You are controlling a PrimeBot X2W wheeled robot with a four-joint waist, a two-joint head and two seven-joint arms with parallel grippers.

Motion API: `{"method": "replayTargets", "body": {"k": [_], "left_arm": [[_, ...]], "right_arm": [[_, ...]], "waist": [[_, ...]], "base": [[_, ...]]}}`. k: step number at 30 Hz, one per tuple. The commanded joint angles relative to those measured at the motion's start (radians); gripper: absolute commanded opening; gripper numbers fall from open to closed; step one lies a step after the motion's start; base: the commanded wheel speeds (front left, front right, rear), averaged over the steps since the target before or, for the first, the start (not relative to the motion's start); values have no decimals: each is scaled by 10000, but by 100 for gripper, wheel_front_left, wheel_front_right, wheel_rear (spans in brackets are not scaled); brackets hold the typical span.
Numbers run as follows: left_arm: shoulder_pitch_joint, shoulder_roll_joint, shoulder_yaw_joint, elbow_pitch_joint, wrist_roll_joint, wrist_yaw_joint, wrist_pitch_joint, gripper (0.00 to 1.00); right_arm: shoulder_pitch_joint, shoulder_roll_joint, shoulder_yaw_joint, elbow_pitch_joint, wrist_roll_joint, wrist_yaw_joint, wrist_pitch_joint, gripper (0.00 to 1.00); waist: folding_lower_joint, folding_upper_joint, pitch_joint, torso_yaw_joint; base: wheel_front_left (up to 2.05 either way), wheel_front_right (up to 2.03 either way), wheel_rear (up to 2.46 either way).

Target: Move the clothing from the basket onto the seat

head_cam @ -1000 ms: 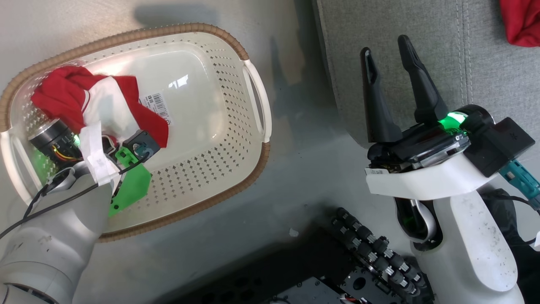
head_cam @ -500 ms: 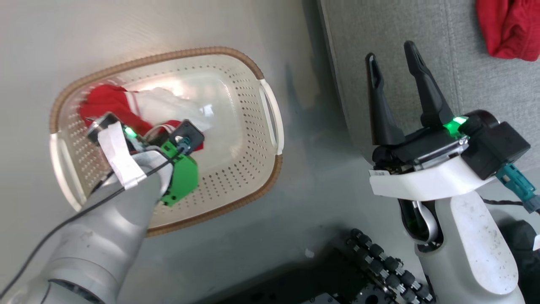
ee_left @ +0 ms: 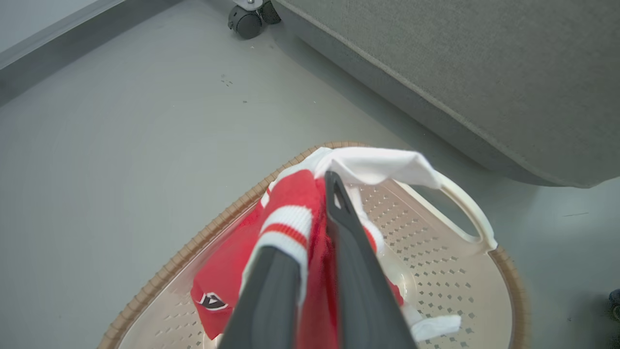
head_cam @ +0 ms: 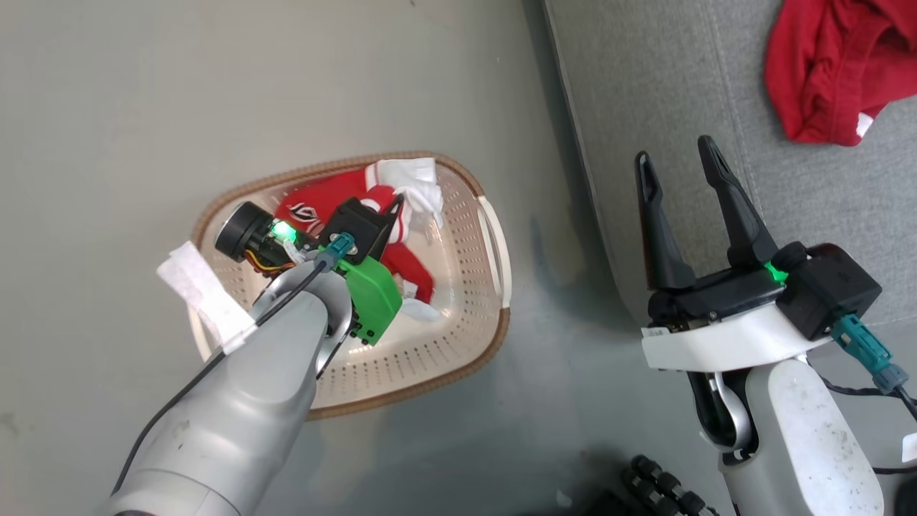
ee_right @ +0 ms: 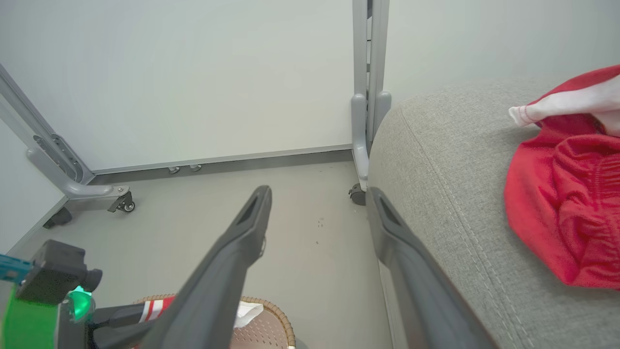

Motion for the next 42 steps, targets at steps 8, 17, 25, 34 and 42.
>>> {"method": "replayTargets", "body": {"k": [8,17,25,34,42], "left_arm": [[1382,526,1022,-3092,-1009,327,-81,0],[2995,1035,1791,-6843,-1589,942,-75,0],[3880,1151,2283,-9075,-1929,1513,-72,0],[4770,1461,2602,-10526,-2143,1938,61,0],[5775,1601,2497,-11262,-2331,2219,260,0]], "right_arm": [[638,-30,-162,-269,-255,1,449,100],[1235,-31,-258,-453,-358,1,972,100],[1779,-30,-394,-645,-483,1,1486,100],[2427,-30,-260,-896,-524,1,2026,100],[2932,-28,30,-1066,-425,1,2427,100]], "waist": [[0,0,-1982,705],[0,0,-3176,1040],[0,0,-4133,1289],[0,0,-5131,1324],[0,0,-5830,1301]], "base": [[0,0,0],[0,0,0],[0,0,0],[0,0,0],[0,0,0]]}}
